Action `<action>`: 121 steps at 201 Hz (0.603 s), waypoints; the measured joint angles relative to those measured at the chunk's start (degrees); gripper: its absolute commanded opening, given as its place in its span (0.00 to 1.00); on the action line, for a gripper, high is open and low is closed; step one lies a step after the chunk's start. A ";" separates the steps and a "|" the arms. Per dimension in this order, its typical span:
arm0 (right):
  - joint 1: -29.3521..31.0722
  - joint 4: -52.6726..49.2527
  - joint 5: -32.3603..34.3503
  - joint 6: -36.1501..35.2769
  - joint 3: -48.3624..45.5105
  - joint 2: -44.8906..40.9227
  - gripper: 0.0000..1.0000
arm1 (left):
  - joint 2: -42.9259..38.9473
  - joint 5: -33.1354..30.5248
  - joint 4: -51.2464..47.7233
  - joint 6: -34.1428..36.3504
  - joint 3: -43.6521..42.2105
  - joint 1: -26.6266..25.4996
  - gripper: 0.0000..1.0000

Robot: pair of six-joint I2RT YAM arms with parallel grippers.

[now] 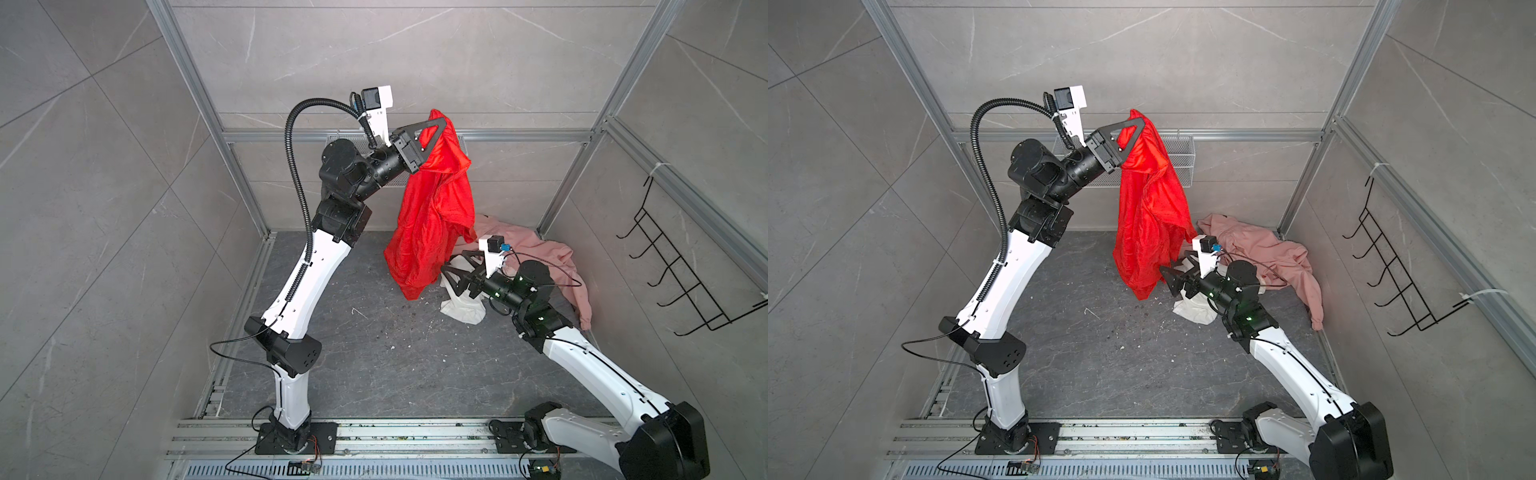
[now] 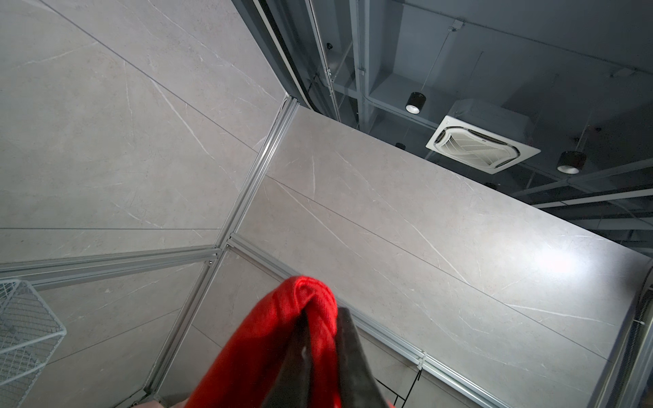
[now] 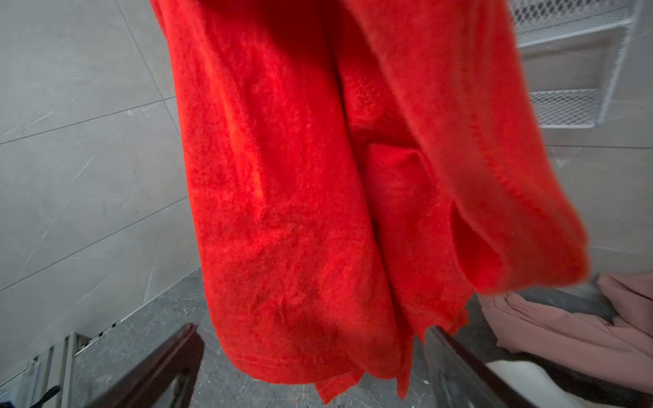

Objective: Pick out a specific cloth from the pile
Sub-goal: 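Move the right gripper up toward the hanging red cloth below the left gripper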

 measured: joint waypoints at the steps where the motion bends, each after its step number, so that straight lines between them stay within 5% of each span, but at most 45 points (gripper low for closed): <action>1: 0.13 0.07 0.00 -0.15 -0.04 -0.04 1.00 | -0.02 0.00 0.00 0.00 -0.02 0.00 0.00; 66: 2.47 -1.75 2.40 -7.37 0.42 -6.95 1.00 | -2.97 0.02 -0.35 0.02 -2.21 0.00 0.00; 121: 2.73 -9.07 4.96 -9.22 11.50 -10.56 1.00 | -4.13 0.00 -0.26 0.02 -3.48 0.00 0.00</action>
